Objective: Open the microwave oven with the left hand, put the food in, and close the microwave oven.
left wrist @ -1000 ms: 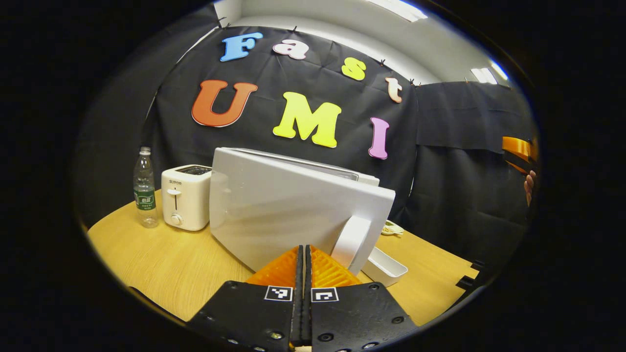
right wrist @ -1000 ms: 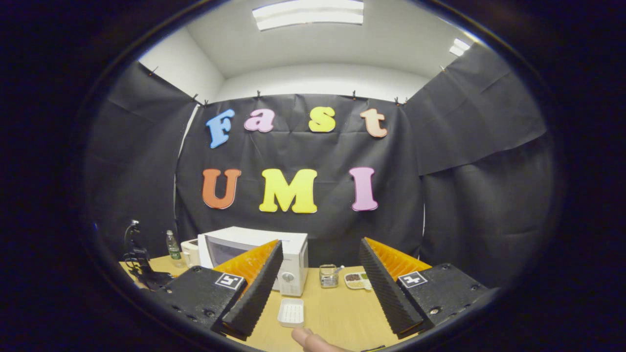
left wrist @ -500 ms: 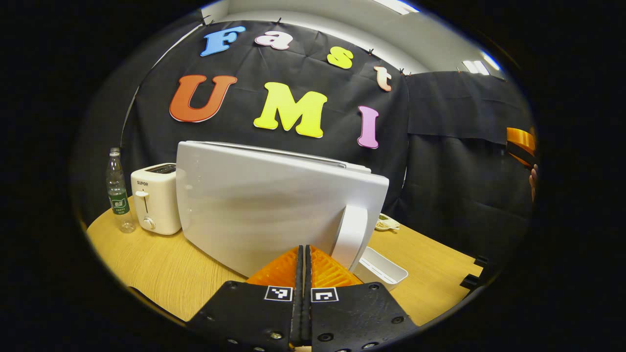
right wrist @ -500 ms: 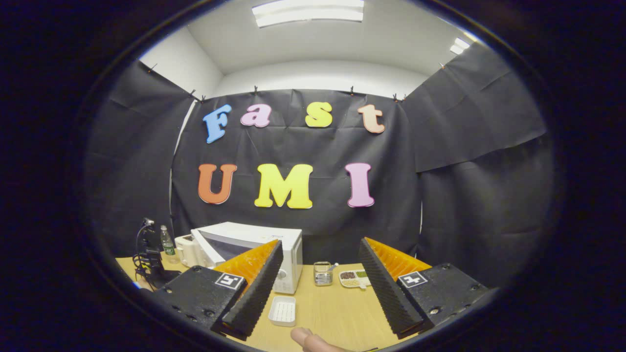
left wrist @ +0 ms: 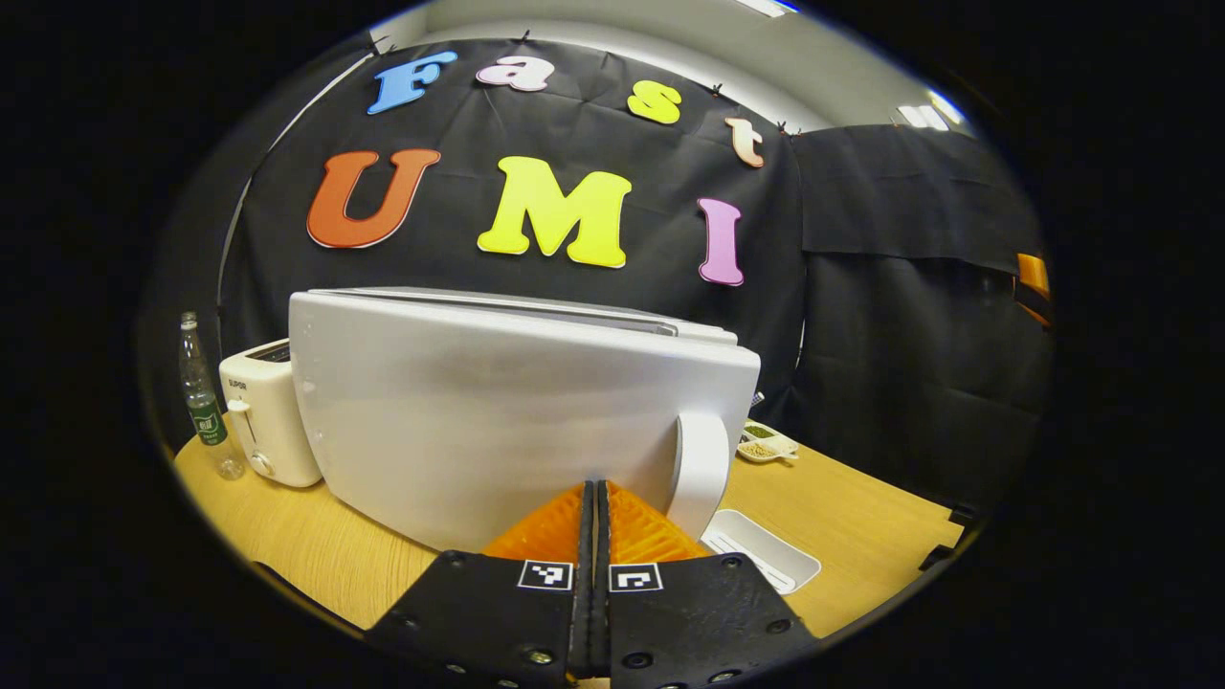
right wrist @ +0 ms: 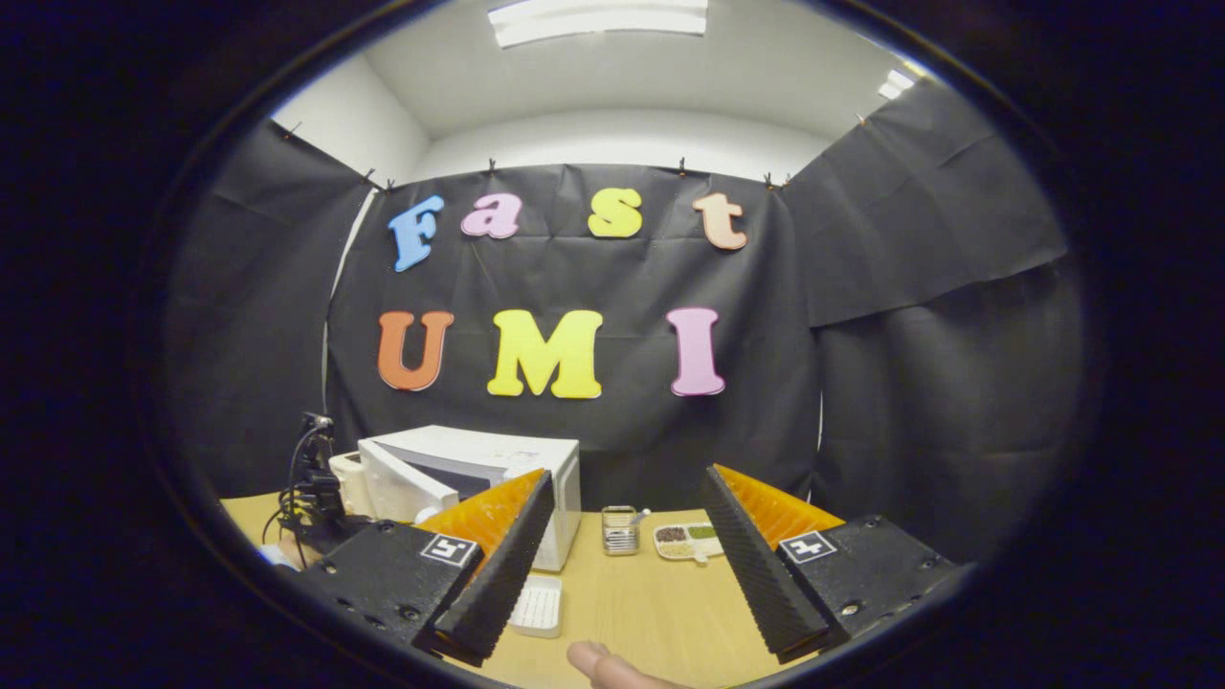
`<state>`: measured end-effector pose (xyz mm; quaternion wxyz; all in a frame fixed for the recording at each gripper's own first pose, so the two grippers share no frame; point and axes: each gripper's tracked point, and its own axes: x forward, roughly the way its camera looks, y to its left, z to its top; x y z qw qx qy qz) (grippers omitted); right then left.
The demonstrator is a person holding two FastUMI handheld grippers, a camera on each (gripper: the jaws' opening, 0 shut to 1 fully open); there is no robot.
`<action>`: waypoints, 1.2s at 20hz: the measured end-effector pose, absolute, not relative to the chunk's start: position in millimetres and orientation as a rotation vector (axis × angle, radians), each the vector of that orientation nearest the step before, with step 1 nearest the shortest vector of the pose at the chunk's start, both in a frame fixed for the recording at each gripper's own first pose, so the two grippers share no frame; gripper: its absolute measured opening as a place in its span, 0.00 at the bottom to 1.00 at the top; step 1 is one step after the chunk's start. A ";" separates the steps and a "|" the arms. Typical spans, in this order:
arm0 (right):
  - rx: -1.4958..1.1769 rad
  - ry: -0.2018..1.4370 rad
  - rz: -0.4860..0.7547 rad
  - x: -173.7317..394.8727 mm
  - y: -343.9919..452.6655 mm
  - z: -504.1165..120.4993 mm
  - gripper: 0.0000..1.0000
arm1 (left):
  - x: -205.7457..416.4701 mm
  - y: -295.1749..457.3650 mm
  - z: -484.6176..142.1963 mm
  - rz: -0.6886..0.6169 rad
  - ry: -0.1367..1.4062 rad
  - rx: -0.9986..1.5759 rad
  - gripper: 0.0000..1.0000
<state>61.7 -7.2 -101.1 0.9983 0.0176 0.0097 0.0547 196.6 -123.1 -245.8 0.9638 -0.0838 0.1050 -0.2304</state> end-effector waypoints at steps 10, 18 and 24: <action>0.069 0.010 0.143 90.6 -25.9 -121.1 0.99 | 255.2 -153.3 -243.1 -0.431 0.202 -0.197 0.00; 0.044 0.010 0.155 110.1 -25.8 -136.4 0.99 | 292.1 -157.2 -235.2 -0.367 0.166 -0.141 0.03; 0.041 0.048 0.136 106.4 -28.5 -145.0 0.99 | 291.8 -158.1 -236.1 -0.336 0.187 -0.144 0.03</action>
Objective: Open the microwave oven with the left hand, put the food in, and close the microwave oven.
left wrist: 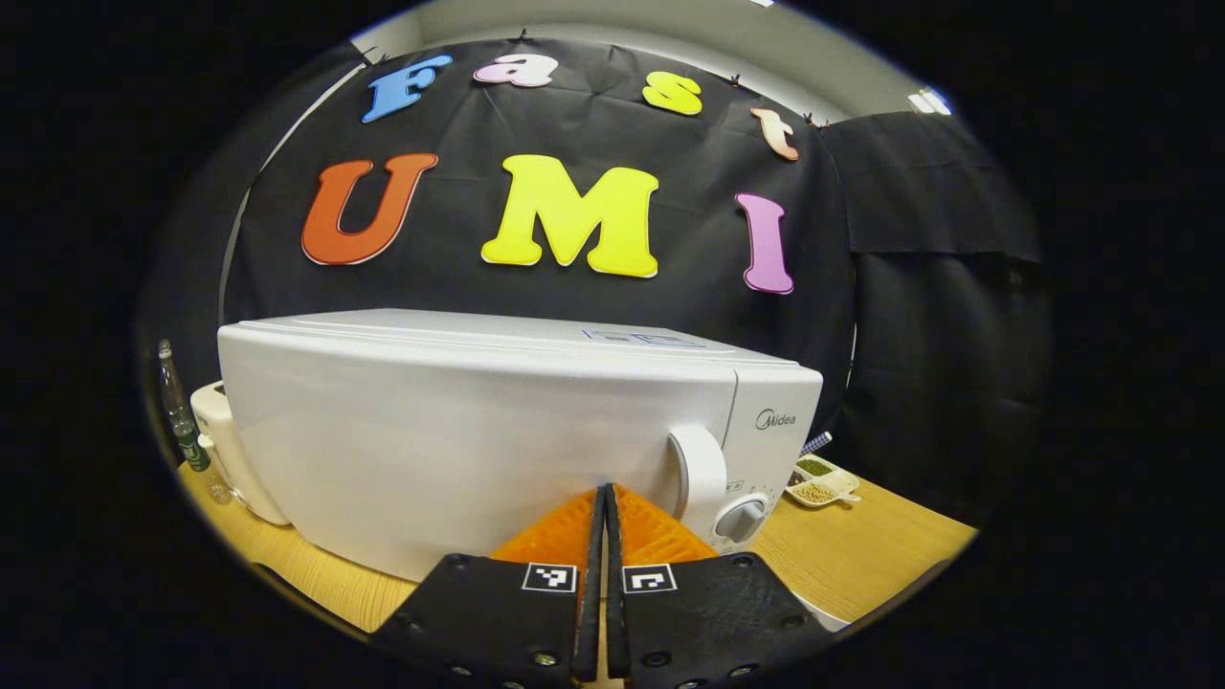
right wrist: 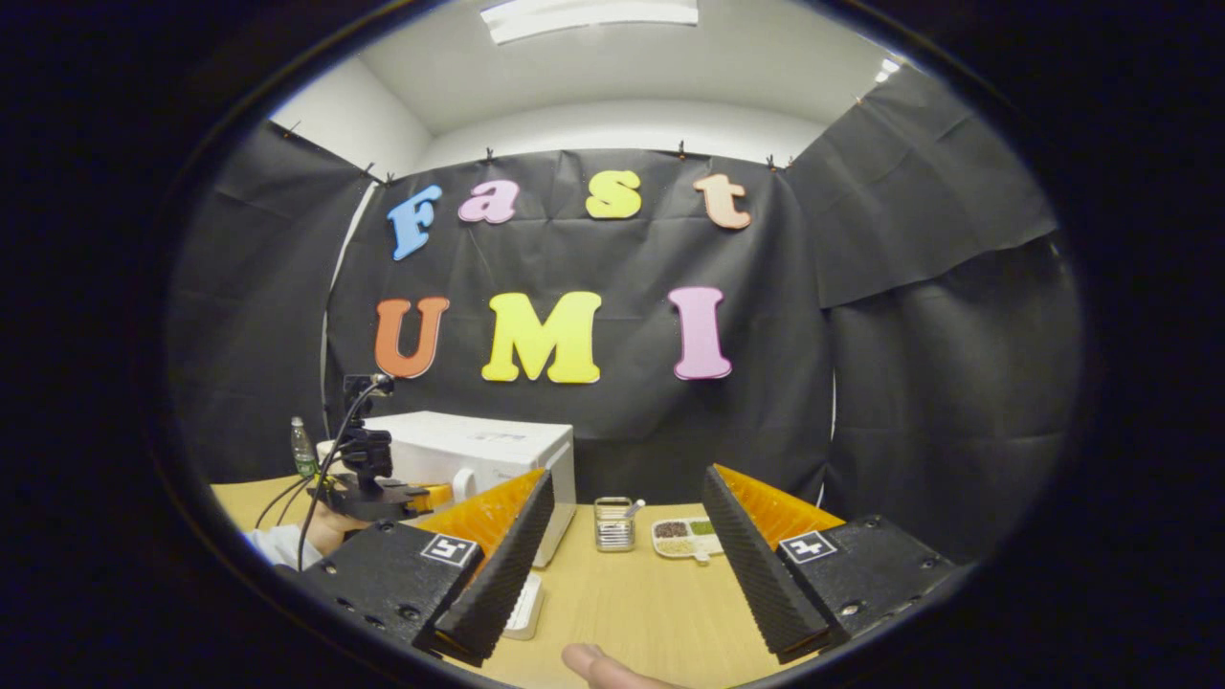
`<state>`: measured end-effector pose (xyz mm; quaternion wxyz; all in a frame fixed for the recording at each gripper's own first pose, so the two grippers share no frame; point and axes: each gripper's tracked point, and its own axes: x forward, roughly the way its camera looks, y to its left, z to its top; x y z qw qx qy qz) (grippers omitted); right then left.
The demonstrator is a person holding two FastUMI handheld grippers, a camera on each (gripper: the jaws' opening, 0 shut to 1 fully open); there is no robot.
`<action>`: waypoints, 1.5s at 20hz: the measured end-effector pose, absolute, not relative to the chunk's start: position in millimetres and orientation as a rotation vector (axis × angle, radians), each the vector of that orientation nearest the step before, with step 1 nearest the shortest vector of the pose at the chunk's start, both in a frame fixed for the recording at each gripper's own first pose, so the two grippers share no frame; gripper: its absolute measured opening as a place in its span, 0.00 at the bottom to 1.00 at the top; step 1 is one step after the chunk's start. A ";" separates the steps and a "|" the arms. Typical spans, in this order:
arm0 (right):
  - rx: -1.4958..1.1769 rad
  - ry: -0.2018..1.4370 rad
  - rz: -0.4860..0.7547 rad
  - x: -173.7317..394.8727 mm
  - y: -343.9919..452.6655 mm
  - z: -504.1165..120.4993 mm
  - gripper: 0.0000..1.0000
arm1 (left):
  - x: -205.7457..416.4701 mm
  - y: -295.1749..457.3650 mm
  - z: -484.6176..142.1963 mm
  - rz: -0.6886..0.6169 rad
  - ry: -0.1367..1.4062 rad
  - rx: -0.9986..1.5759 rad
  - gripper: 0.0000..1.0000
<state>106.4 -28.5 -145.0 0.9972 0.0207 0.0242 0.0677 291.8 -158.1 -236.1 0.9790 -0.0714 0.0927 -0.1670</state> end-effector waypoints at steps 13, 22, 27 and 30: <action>0.013 0.154 0.087 76.3 -28.3 -159.2 1.00 | 223.7 -127.1 -191.7 -0.298 0.181 -0.116 0.02; 0.017 0.138 0.075 44.4 -12.3 -144.4 1.00 | 105.9 -67.7 -120.0 -0.155 0.121 -0.076 0.93; 0.019 0.119 0.049 19.6 -11.5 -127.4 1.00 | 37.4 -46.0 -70.1 -0.114 0.060 -0.091 0.93; 0.050 0.122 0.053 4.3 -8.7 -117.5 1.00 | -0.6 -32.8 -57.4 -0.086 0.043 -0.099 0.93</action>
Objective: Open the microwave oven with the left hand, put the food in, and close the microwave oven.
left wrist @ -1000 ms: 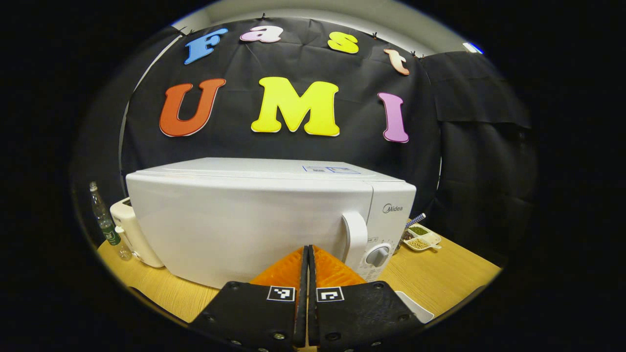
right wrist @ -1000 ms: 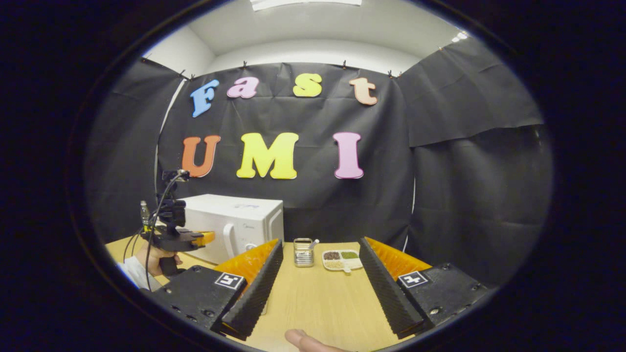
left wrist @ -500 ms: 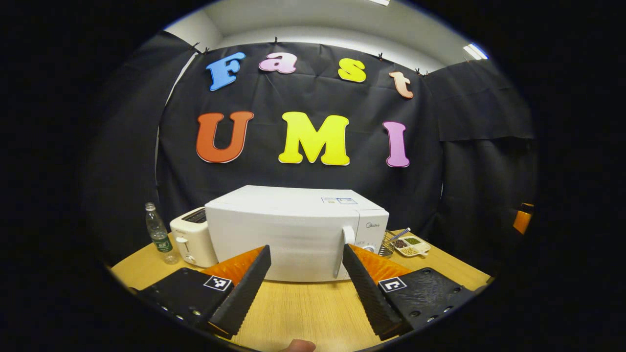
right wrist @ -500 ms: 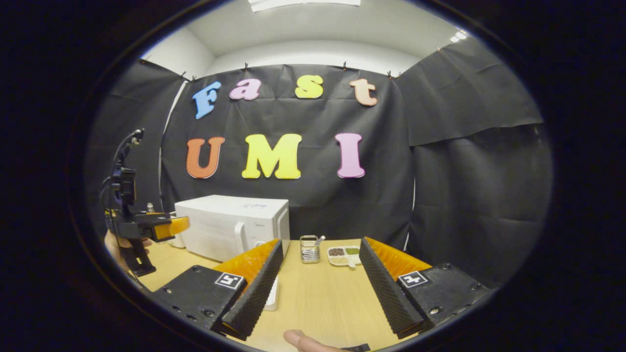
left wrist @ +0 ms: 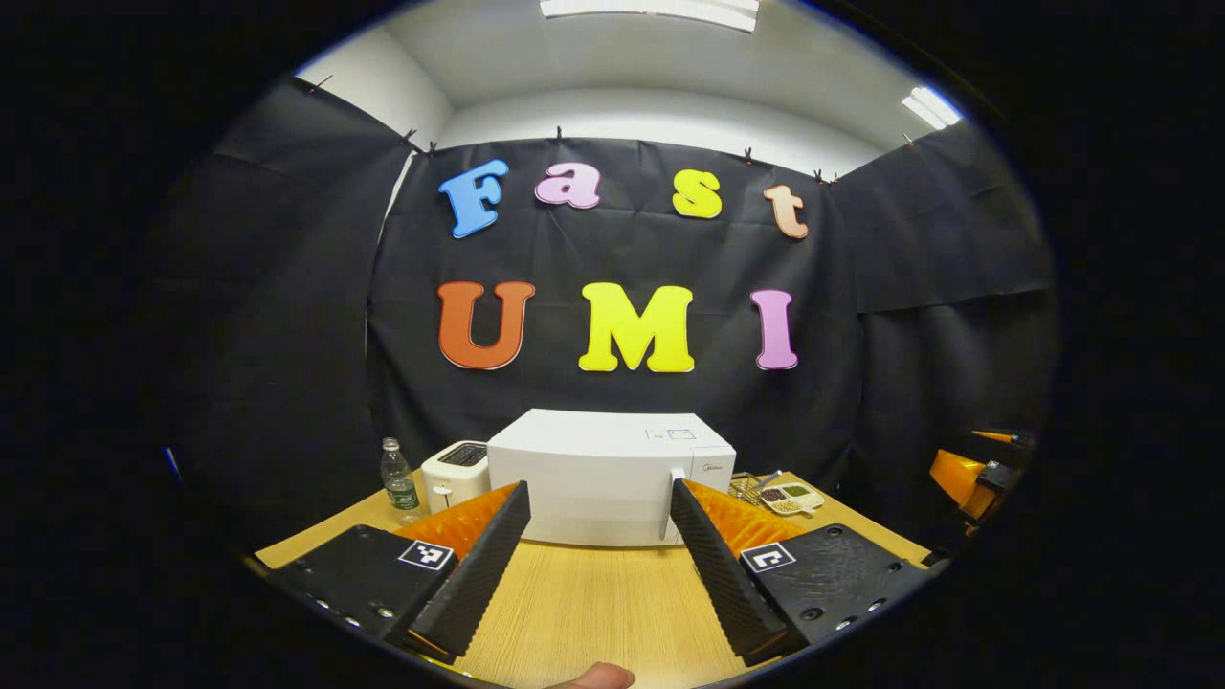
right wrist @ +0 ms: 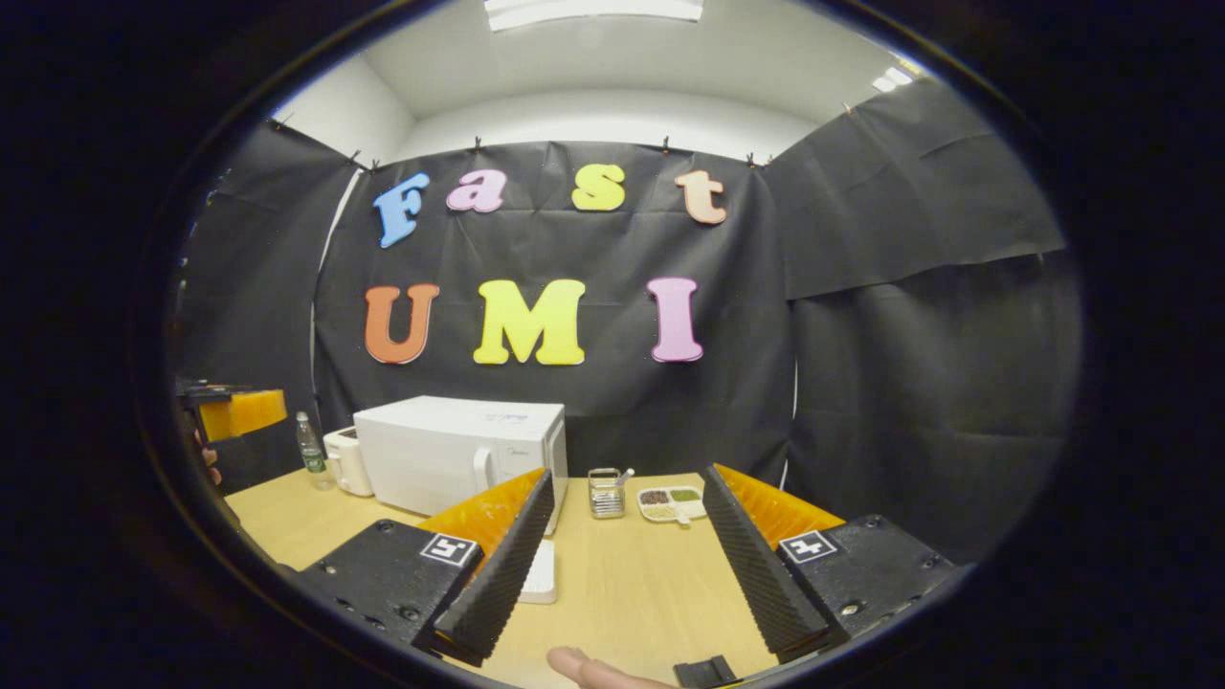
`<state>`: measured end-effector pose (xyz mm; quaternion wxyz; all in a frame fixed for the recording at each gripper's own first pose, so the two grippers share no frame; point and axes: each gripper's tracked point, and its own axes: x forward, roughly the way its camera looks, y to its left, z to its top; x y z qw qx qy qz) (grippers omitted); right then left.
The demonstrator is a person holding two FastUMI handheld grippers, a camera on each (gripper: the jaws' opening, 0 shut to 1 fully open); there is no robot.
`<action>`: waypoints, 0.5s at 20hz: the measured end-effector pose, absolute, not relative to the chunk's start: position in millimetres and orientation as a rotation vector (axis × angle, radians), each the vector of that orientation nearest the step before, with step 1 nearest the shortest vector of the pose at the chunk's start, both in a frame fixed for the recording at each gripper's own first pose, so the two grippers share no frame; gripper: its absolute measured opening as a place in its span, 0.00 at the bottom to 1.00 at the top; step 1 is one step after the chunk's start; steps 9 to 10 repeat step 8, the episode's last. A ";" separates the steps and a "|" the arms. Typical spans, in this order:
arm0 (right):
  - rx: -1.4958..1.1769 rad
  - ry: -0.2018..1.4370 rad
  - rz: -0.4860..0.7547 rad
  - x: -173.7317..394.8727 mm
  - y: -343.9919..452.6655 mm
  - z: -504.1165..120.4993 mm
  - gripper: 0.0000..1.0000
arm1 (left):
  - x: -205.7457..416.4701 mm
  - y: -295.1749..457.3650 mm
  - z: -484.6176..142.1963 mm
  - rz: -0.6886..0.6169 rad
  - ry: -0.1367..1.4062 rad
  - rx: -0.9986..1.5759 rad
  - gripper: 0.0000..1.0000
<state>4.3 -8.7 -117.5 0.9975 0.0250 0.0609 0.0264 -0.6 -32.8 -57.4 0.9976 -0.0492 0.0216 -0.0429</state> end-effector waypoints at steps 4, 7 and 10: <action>0.072 0.088 0.074 -15.2 -3.6 -96.3 0.99 | -33.4 -22.4 -55.0 -0.048 0.050 -0.070 0.93; 0.099 0.031 0.093 -34.8 5.6 -72.8 1.00 | -49.9 -19.6 -52.1 -0.027 0.035 -0.081 0.93; 0.106 0.013 0.104 -41.2 10.7 -65.8 0.99 | -52.4 -25.0 -50.6 -0.043 0.031 -0.094 0.93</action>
